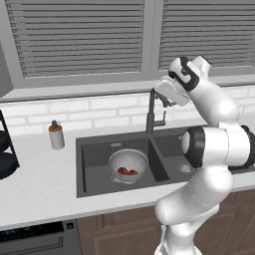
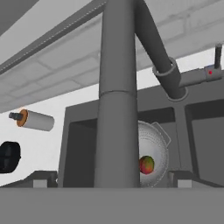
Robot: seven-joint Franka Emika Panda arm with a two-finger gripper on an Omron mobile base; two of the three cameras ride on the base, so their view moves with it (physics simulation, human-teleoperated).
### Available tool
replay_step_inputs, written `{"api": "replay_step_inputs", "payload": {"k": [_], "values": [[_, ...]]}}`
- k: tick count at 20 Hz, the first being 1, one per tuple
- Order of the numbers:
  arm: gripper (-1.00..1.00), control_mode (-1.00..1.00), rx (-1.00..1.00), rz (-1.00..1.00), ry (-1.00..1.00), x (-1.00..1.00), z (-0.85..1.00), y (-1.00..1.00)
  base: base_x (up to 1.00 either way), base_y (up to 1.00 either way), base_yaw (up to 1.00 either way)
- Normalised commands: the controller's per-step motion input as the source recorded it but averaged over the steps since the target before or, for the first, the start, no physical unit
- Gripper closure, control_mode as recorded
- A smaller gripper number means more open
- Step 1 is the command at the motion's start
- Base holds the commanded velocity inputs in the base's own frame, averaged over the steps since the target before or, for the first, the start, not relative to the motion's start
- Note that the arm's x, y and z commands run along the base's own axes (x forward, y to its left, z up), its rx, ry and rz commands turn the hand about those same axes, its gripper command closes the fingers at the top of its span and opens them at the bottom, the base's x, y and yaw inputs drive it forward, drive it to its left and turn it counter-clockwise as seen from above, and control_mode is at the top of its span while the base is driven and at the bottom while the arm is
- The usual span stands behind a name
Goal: Put the colander in the sink, put the mango, mango in the colander, and turn on the sink faucet and pour water over the colander.
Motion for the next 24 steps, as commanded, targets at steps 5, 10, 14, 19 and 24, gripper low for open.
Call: {"api": "replay_step_inputs", "payload": {"k": [5, 10, 14, 19, 24], "values": [[-1.00, -1.00, 0.05, 0.00, 0.00, 0.29, -0.14, 0.01, 0.00, 0.00, 0.00], [-1.00, -1.00, 0.06, 0.00, 0.03, 0.01, -0.28, 0.38, 0.00, 0.00, 0.00], [-1.00, -1.00, 0.03, 0.00, 0.04, 0.00, -0.36, 0.78, 0.00, 0.00, 0.00], [-1.00, -1.00, 0.00, 0.00, 0.03, 0.00, -0.39, 0.93, 0.00, 0.00, 0.00], [-1.00, -1.00, 0.00, -0.03, 0.01, 0.02, -0.31, 0.92, 0.00, 0.00, 0.00]]}}
